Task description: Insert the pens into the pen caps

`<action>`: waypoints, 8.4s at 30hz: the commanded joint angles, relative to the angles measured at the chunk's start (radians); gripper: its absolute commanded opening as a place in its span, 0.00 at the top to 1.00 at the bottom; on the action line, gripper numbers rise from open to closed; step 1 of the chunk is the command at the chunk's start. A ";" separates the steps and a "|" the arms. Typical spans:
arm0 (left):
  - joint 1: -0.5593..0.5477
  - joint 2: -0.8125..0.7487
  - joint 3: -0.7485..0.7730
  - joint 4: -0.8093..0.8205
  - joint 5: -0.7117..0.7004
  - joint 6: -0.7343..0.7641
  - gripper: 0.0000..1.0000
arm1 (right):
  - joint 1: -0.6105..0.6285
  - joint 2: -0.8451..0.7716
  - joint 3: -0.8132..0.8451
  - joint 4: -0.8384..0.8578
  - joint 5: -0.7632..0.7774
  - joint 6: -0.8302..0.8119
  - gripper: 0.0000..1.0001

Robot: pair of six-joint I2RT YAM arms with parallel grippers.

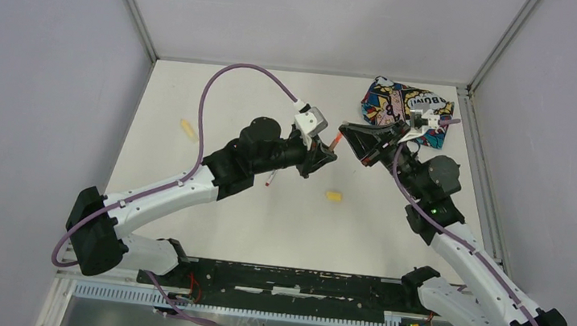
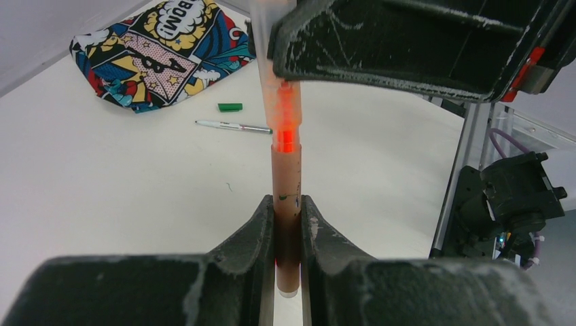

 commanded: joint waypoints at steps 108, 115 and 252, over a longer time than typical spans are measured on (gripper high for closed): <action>-0.004 0.021 0.155 0.108 -0.033 0.033 0.98 | 0.016 0.069 0.038 -0.301 0.012 -0.003 1.00; -0.005 0.053 0.199 0.145 -0.035 0.020 0.98 | 0.066 0.027 -0.108 -0.272 0.047 0.051 1.00; 0.191 0.402 0.123 -0.534 -0.263 -0.101 0.94 | 0.318 -0.072 -0.069 -0.628 0.697 -0.215 0.39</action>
